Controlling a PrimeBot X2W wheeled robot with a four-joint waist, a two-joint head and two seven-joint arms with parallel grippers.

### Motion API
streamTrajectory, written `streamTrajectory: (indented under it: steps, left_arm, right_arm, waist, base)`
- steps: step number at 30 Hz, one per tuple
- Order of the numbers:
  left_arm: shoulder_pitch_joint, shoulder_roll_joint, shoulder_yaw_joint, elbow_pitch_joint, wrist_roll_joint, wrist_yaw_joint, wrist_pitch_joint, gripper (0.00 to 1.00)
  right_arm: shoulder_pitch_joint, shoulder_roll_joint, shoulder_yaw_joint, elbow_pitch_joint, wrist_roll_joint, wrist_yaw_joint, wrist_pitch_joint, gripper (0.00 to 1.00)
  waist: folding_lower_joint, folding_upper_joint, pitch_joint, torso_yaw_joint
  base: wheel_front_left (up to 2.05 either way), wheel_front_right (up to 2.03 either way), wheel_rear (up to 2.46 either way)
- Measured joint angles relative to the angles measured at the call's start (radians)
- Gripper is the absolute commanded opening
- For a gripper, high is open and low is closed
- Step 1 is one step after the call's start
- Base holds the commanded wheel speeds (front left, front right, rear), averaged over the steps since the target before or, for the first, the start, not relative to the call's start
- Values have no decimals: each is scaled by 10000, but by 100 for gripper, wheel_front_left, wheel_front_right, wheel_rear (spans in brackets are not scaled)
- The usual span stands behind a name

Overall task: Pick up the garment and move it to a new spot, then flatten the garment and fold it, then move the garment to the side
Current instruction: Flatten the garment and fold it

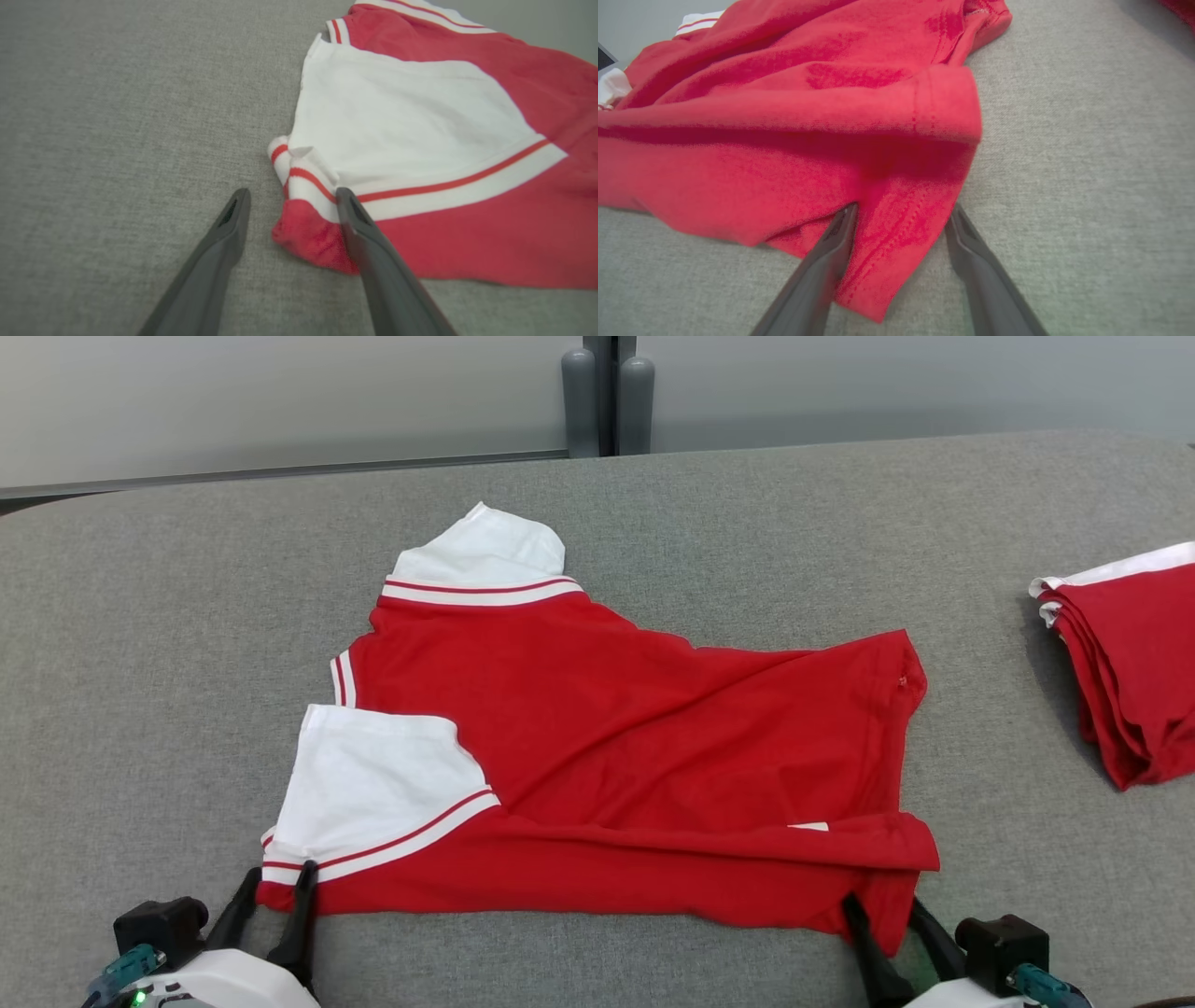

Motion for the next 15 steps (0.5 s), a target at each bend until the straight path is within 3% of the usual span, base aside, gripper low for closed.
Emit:
streamTrajectory:
  steps: [1, 6, 15]
  left_arm:
    - [-25, 17, -52, 8, -29, -67, 81, 0]
    - [37, -50, -148, -343, -109, -125, 130, 0]
    - [1201, 150, -44, -2023, -86, 456, 184, 0]
  right_arm:
    - [-58, 2, 46, 75, 54, 0, 23, 0]
    - [-102, 42, 148, 8, 211, 10, 84, 0]
    - [500, -451, 159, -1187, 479, 12, 523, 0]
  waist:
    - [0, 0, -7, -5]
    - [0, 0, -97, 6]
    - [0, 0, -633, 278]
  base:
    - [0, 0, 0]
    - [0, 0, 0]
    - [0, 0, 0]
